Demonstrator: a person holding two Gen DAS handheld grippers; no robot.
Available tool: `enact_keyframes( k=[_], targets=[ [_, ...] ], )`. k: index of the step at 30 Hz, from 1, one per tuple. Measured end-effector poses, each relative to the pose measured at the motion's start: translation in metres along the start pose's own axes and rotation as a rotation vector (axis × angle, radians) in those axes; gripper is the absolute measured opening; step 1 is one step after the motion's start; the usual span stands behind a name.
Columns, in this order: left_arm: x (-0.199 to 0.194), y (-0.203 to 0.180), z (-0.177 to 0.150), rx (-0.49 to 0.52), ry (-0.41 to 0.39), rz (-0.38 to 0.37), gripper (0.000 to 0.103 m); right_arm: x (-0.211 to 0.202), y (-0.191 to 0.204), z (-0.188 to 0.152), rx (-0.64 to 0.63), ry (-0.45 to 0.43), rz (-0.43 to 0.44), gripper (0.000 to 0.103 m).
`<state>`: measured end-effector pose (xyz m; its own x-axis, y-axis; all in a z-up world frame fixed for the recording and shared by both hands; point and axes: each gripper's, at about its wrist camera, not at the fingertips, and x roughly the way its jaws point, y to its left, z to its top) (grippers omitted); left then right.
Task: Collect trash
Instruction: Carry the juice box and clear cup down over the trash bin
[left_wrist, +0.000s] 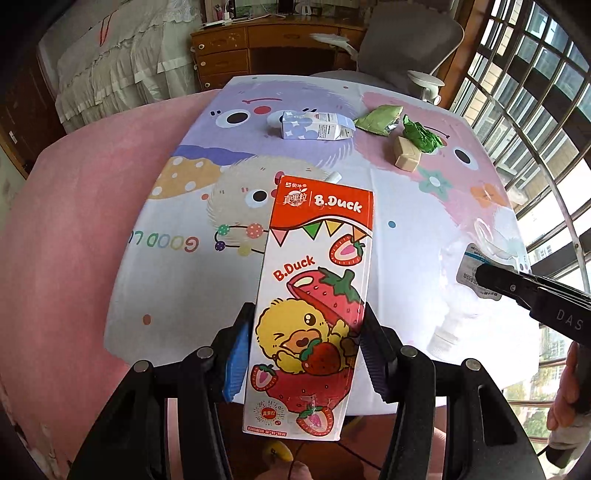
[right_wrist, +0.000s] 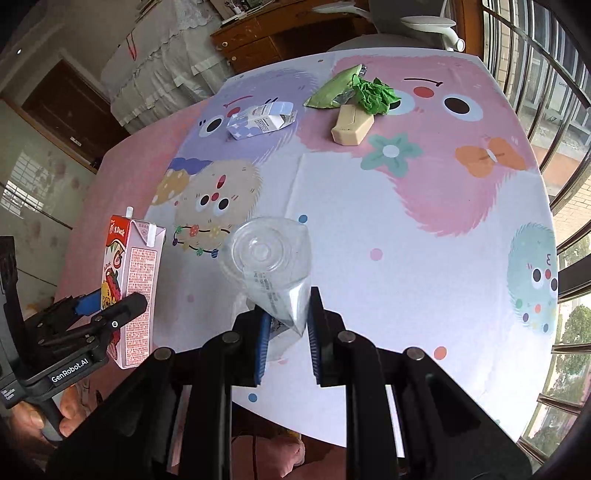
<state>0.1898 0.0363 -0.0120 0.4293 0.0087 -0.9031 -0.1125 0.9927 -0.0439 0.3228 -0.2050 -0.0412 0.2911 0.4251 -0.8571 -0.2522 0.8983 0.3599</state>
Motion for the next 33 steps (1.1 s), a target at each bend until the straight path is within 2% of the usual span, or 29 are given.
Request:
enact_keyframes(
  k=[8,16,26,30,33],
  targets=[
    [-0.040,0.049,-0.070,0.084,-0.034,-0.058,0.053,-0.012,0.060,-0.086,0.041,-0.018,-0.046,0.016],
    [-0.048,0.074,-0.142,0.148,-0.004,-0.119,0.053,-0.013,0.096,-0.179,0.076,-0.007,-0.104,0.016],
    [-0.018,0.051,-0.219,0.235,0.103,-0.174,0.054,0.024,0.075,-0.264,0.137,0.127,-0.193,0.016],
    [0.013,0.037,-0.247,0.254,0.157,-0.187,0.054,0.059,0.051,-0.295,0.182,0.200,-0.213,0.016],
    [0.051,0.027,-0.264,0.245,0.213,-0.186,0.054,0.089,0.033,-0.317,0.201,0.241,-0.227,0.016]
  ],
)
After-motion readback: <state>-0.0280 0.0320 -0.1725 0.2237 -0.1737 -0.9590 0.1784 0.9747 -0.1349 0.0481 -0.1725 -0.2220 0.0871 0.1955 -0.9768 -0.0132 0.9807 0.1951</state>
